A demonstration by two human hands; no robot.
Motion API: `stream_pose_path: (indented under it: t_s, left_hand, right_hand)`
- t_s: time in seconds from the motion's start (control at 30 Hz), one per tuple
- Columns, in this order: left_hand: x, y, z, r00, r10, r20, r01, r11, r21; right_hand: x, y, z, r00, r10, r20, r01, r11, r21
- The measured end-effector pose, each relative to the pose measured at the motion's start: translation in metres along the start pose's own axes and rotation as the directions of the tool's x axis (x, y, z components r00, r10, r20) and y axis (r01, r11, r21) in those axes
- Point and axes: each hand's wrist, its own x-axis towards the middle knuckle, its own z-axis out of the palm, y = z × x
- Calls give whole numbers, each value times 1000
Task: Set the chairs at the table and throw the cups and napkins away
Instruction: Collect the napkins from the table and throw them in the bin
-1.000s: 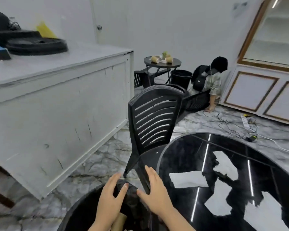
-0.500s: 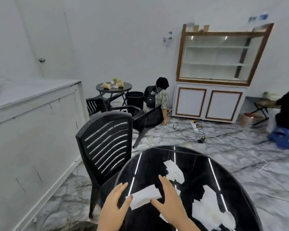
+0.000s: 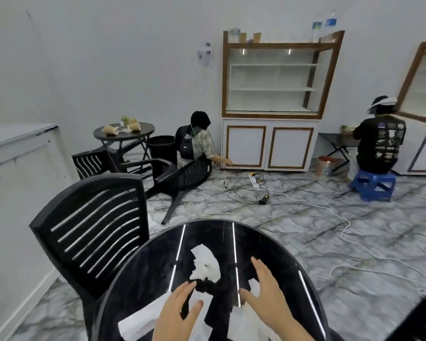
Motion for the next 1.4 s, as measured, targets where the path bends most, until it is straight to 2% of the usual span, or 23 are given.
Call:
stream_pose_path:
  t_s: [0.2, 0.37, 0.47, 0.53, 0.57, 0.63, 0.8, 1.1, 1.2, 1.4]
  left_hand:
    - [5, -6, 21, 999, -15, 40, 14, 999, 34]
    - [11, -17, 26, 995, 5, 104, -13, 997, 71]
    - [15, -30, 33, 984, 40, 174, -72, 981, 181]
    - [17, -36, 38, 974, 105, 202, -160, 946, 281]
    - [18, -39, 40, 961, 195, 194, -254, 898, 360]
    - [17, -37, 40, 930, 246, 273, -347, 830, 437]
    - [18, -50, 47, 930, 146, 337, -329, 740, 587]
    - [20, -66, 57, 952, 232, 199, -305, 664, 683]
    - [21, -66, 57, 939, 278, 202, -339, 645, 685]
    - [21, -73, 57, 911, 359, 203, -401, 660, 635]
  right_hand:
    - [8, 34, -20, 997, 68, -30, -68, 998, 15]
    - [3, 53, -11, 992, 123, 22, -124, 992, 18]
    - [-4, 58, 1, 989, 116, 90, -122, 990, 69]
    - [-6, 60, 9, 989, 91, 118, -99, 994, 56]
    - [-5, 61, 12, 988, 82, 129, -89, 995, 43]
    - [-2, 61, 20, 987, 68, 144, -68, 998, -5]
    - [6, 64, 37, 985, 36, 171, 3, 975, -223]
    - [9, 86, 58, 991, 109, 78, -65, 901, -430]
    - [12, 84, 58, 989, 114, 91, -71, 921, -383]
    - [11, 69, 47, 996, 92, 0, -91, 989, -116]
